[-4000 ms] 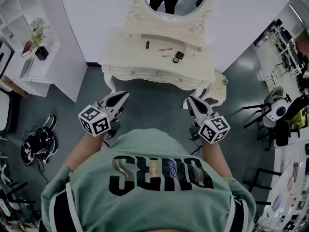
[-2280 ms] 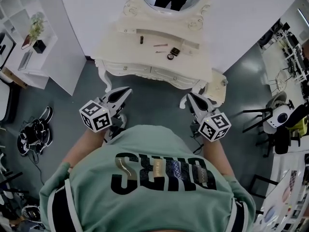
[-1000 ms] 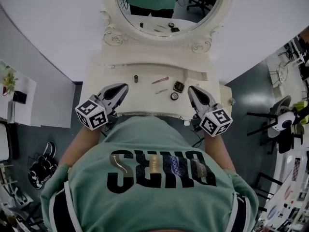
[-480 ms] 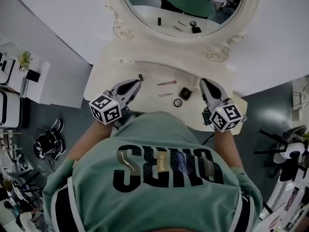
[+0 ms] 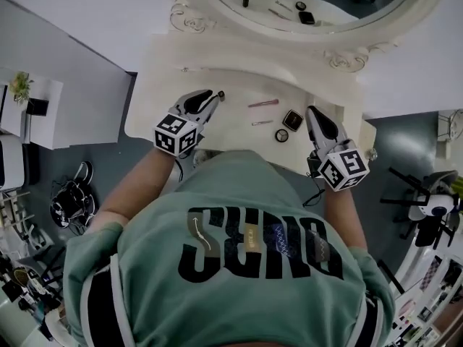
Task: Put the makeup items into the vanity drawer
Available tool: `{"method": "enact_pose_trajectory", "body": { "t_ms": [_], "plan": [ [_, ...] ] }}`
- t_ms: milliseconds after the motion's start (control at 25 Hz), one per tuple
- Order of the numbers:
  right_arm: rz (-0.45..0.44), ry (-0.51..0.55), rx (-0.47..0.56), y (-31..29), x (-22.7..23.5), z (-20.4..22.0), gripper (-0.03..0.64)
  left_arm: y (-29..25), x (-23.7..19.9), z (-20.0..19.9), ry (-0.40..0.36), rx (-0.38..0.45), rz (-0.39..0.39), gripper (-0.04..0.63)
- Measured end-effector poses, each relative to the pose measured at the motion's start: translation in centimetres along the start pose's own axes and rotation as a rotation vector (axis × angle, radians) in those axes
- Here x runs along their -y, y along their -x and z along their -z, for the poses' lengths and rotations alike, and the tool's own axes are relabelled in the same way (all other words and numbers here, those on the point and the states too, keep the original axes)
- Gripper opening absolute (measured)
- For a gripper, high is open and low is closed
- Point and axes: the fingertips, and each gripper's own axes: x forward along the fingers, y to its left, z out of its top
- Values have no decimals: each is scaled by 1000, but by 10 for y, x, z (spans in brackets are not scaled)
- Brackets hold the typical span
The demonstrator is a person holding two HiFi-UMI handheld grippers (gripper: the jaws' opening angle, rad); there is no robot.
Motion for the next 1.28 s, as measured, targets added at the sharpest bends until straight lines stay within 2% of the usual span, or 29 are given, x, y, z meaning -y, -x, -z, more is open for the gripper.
{"method": "enact_pose_trajectory", "body": {
  "t_ms": [200,320,560,640,720,760,920,1040,1280],
  "plan": [
    [1,-4,-52,-4,4,18,11,-41,-30,59,-44,-169,-28,194],
    [4,-12,-88,-7,8,33,11,-60,-41,84,-59,-236,-36,213],
    [-1,-2,-136,-10,13,51,11,-88,-54,111,-110,-313,-46,215],
    [4,-4,-143,-10,15,53,11,-92,-57,117,-117,-329,-65,172],
    [9,-5,-148,-10,17,55,11,-95,-54,121,-132,-332,-67,100],
    [10,-5,-147,-10,18,55,11,-95,-52,120,-142,-333,-60,100],
    [11,-2,-116,-11,18,42,11,-86,-36,86,-133,-281,-22,100],
    [-2,14,-73,-10,15,19,11,-66,-21,33,-134,-221,-13,100],
    [-43,67,14,-15,8,-44,11,-13,9,-88,-205,-88,-8,100]
  ]
}}
